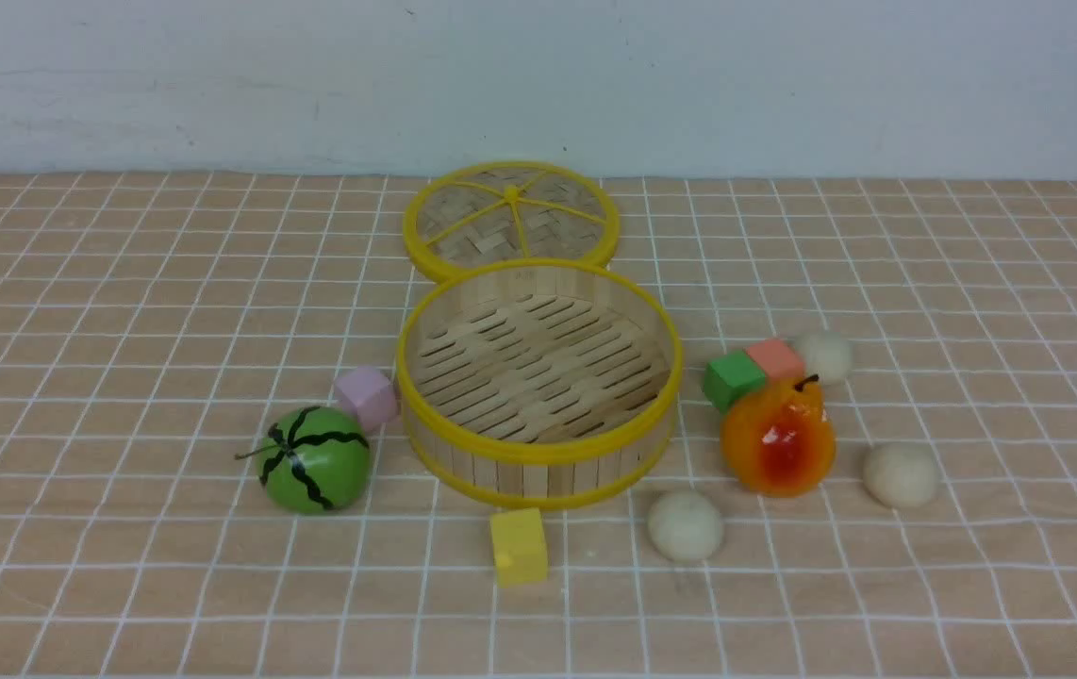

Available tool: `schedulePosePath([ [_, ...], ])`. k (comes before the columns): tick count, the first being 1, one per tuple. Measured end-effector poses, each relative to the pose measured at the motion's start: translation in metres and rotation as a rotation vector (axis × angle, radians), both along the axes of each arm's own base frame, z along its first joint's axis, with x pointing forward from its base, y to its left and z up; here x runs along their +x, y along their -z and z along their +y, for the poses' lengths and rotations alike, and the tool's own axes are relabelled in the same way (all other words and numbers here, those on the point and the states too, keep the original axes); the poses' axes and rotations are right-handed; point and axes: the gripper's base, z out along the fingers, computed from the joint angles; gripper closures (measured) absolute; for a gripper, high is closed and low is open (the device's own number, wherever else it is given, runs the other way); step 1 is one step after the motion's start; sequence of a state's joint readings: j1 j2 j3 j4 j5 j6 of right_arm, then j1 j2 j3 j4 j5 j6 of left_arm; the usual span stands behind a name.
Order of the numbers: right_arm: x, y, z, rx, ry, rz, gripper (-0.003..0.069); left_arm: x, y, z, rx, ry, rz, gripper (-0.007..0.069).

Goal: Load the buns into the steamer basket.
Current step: Use the right arm to grab a steamed stuffed bun

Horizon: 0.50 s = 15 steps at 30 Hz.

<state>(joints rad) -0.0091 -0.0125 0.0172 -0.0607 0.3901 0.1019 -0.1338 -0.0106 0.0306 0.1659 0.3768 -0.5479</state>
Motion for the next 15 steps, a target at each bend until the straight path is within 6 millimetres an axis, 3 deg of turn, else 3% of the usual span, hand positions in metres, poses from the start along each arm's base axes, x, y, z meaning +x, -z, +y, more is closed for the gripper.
schedulePosePath([
  [15, 0.0000, 0.0000, 0.0000, 0.000, 0.000, 0.000, 0.0559, 0.0000, 0.0000, 0.0000, 0.000, 0.000, 0.000, 0.0386],
])
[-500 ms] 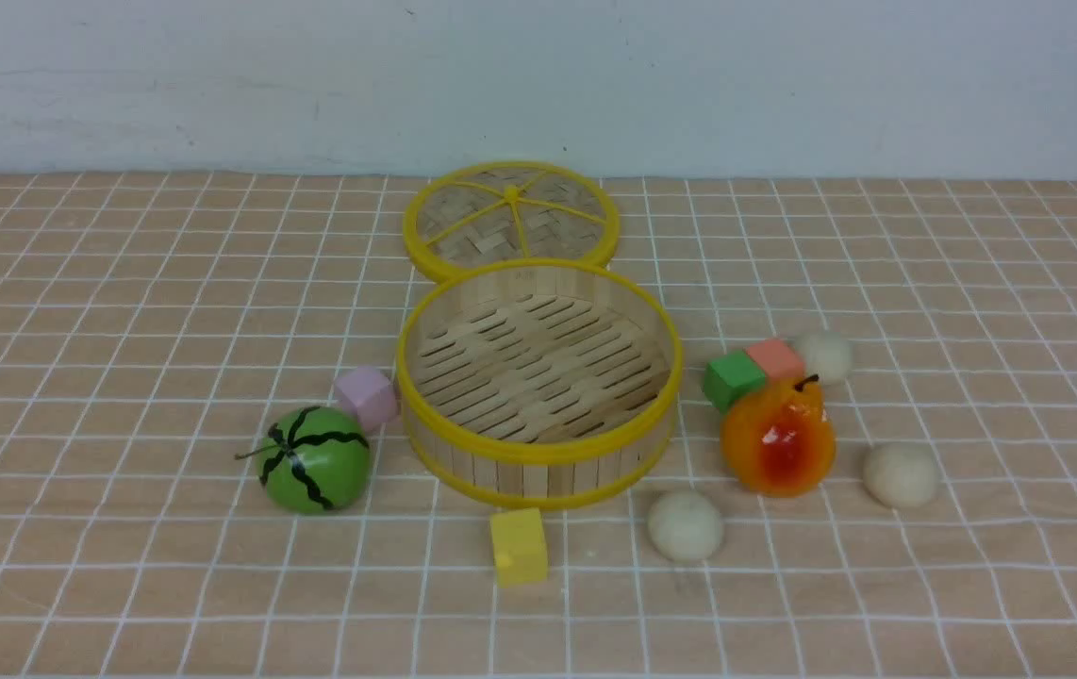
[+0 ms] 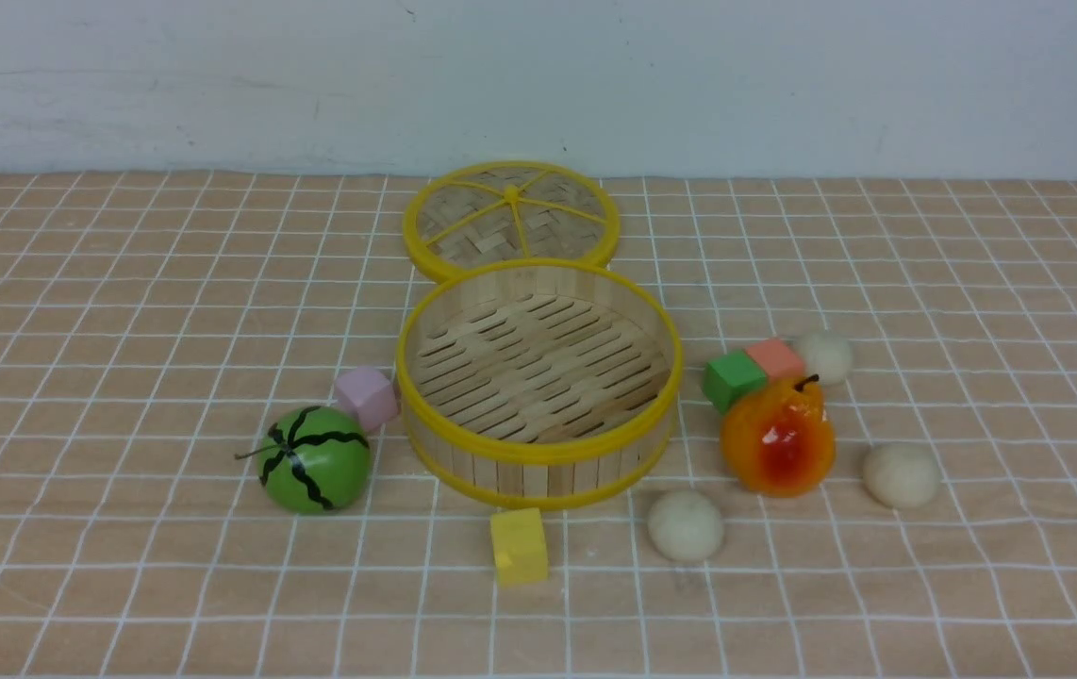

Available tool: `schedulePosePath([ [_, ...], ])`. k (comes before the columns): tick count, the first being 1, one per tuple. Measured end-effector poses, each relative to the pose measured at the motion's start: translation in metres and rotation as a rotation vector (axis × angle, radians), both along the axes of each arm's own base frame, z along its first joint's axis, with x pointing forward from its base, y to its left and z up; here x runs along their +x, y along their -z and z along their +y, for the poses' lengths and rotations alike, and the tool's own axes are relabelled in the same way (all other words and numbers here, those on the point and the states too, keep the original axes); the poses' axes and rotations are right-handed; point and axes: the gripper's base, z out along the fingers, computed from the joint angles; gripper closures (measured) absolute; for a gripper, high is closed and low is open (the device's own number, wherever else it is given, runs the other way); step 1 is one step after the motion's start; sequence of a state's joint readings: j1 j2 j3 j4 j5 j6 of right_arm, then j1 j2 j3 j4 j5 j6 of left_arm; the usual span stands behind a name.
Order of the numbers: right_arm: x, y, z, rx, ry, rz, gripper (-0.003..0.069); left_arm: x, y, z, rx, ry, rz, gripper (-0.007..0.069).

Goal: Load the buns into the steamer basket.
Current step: Use the right arm to grab a steamed stuffed bun

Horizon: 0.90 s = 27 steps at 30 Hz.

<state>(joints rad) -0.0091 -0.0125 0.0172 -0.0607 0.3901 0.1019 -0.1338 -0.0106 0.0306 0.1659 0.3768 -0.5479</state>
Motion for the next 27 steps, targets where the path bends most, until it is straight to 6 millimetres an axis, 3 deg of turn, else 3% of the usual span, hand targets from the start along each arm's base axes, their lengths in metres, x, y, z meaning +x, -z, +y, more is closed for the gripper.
schedulePosePath([
  [17, 0.001, -0.001, 0.000, -0.001, -0.002, -0.034, 0.0536, 0.000, 0.000, 0.000, 0.000, 0.000, 0.000, 0.0386],
  [27, 0.004, -0.018, 0.001, -0.004, -0.014, -0.225, 0.0525, 0.000, 0.000, 0.000, 0.000, 0.000, 0.000, 0.0386],
])
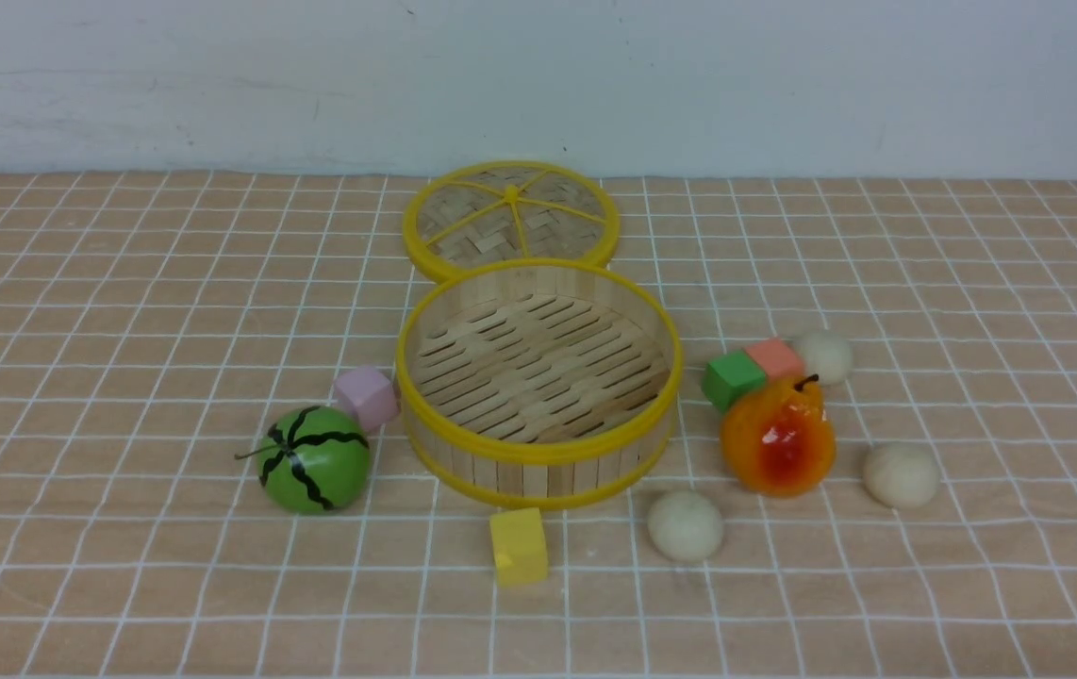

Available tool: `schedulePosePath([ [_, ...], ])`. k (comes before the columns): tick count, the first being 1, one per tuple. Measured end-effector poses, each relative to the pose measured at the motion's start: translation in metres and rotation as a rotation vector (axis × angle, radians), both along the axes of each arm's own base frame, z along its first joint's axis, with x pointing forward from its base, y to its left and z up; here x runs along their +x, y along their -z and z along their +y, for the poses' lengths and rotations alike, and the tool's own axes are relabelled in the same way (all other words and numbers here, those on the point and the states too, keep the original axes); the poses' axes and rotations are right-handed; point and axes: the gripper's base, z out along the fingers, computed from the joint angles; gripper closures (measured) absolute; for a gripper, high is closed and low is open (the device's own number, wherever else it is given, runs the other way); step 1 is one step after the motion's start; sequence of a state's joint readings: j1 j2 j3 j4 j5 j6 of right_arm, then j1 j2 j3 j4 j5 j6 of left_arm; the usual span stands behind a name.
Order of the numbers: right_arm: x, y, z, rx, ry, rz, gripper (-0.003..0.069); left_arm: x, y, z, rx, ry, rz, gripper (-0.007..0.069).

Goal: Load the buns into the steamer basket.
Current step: Use the right arm to grab a steamed stuffed bun

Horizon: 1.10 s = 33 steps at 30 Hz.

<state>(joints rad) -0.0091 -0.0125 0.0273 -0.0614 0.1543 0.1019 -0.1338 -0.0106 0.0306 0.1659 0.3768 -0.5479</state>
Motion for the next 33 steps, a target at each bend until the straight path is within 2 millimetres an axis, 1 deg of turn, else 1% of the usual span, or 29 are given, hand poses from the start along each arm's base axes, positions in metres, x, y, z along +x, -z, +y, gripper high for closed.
schedulePosePath([
  [4, 0.000, -0.007, 0.000, 0.034, -0.003, -0.072, 0.0522, 0.000, 0.000, 0.000, 0.000, 0.000, 0.000, 0.0386],
  [8, 0.000, -0.017, 0.001, 0.210, -0.012, -0.193, 0.0518, 0.000, 0.000, 0.000, 0.000, 0.000, 0.000, 0.0386],
  [11, -0.001, -0.025, 0.001, 0.258, -0.013, -0.212, 0.0514, 0.000, 0.000, 0.000, 0.000, 0.000, 0.000, 0.0386],
  [14, -0.007, -0.050, 0.001, 0.267, -0.021, -0.260, 0.0508, 0.000, 0.000, 0.000, 0.000, 0.000, 0.000, 0.0386],
  [17, -0.012, -0.091, 0.001, 0.269, -0.026, -0.275, 0.0505, 0.000, 0.000, 0.000, -0.001, 0.000, 0.000, 0.0386],
  [18, -0.013, -0.103, 0.001, 0.267, -0.025, -0.256, 0.0504, 0.000, 0.000, 0.000, -0.001, 0.000, 0.000, 0.0386],
  [20, -0.013, -0.122, 0.001, 0.256, -0.018, -0.210, 0.0503, 0.000, 0.000, 0.000, 0.000, 0.000, 0.000, 0.0386],
  [21, -0.009, -0.133, 0.001, 0.246, -0.009, -0.151, 0.0503, 0.000, 0.000, 0.000, 0.000, 0.000, 0.000, 0.0386],
  [23, -0.003, -0.146, 0.001, 0.239, 0.004, -0.063, 0.0501, 0.000, 0.000, 0.000, 0.000, 0.000, 0.000, 0.0386],
  [24, 0.003, -0.151, 0.000, 0.230, 0.017, 0.013, 0.0501, 0.000, 0.000, 0.000, 0.000, 0.000, 0.000, 0.0386],
  [25, 0.005, -0.153, 0.000, 0.228, 0.021, 0.038, 0.0501, 0.000, 0.000, 0.000, 0.000, 0.000, 0.000, 0.0386],
  [26, 0.017, -0.154, -0.001, 0.204, 0.039, 0.157, 0.0501, 0.000, 0.000, 0.000, 0.000, 0.000, 0.000, 0.0386],
  [27, 0.018, -0.154, -0.001, 0.199, 0.041, 0.169, 0.0501, 0.000, 0.000, 0.000, 0.000, 0.000, 0.000, 0.0386],
  [28, 0.024, -0.152, -0.001, 0.173, 0.047, 0.217, 0.0501, 0.000, 0.000, 0.000, 0.000, 0.000, 0.000, 0.0386],
  [29, 0.032, -0.148, -0.002, 0.133, 0.050, 0.285, 0.0498, 0.000, 0.000, 0.000, 0.000, 0.000, 0.000, 0.0386],
  [31, 0.047, -0.140, -0.002, 0.088, 0.038, 0.365, 0.0496, 0.000, 0.000, 0.000, 0.000, 0.000, 0.000, 0.0386],
  [33, 0.060, -0.133, 0.002, 0.097, 0.004, 0.433, 0.0493, 0.000, 0.000, 0.000, 0.000, 0.000, 0.000, 0.0386],
])
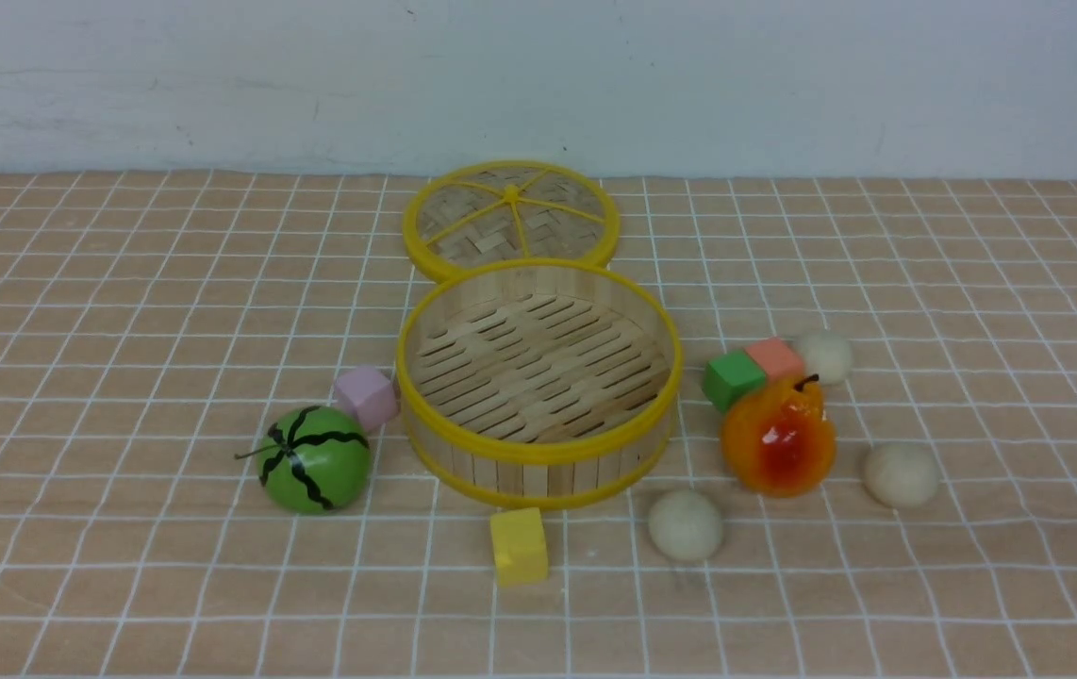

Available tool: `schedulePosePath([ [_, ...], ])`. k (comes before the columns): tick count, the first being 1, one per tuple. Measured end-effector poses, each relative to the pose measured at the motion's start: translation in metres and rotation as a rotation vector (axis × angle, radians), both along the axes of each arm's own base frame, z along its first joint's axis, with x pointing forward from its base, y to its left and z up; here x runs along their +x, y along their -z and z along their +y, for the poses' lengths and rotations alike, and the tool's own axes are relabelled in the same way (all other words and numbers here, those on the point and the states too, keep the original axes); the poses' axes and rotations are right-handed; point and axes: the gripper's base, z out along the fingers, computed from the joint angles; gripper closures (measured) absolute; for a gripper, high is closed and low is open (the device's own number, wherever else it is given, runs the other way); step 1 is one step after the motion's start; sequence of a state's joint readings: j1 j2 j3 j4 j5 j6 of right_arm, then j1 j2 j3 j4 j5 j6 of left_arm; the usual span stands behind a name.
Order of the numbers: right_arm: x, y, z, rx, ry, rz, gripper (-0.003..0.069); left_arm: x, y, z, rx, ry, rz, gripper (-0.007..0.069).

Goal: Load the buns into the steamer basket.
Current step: Use the right arm to grab a steamed stuffed bun

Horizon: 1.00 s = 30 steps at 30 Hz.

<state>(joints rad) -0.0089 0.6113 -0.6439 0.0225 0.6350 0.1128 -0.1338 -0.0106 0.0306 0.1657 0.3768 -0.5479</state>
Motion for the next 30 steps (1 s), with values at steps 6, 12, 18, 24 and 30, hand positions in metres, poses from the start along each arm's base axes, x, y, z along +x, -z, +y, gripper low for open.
schedulePosePath([
  [6, 0.037, 0.017, 0.019, -0.032, -0.221, 0.161, 0.0484, 0.000, 0.000, 0.000, 0.000, 0.000, 0.000, 0.0386],
  [12, 0.092, 0.024, 0.031, -0.016, -0.309, 0.351, 0.0462, 0.000, 0.000, 0.000, 0.000, 0.000, 0.000, 0.0386],
  [18, 0.156, 0.046, 0.030, 0.009, -0.205, 0.488, 0.0434, 0.000, 0.000, 0.000, 0.000, 0.000, 0.000, 0.0386],
  [24, 0.201, 0.071, 0.032, 0.022, -0.184, 0.557, 0.0417, 0.000, 0.000, 0.000, 0.000, 0.000, 0.000, 0.0386],
  [30, 0.233, 0.094, 0.035, 0.032, -0.179, 0.604, 0.0416, 0.000, 0.000, 0.000, 0.000, 0.000, 0.000, 0.0386],
])
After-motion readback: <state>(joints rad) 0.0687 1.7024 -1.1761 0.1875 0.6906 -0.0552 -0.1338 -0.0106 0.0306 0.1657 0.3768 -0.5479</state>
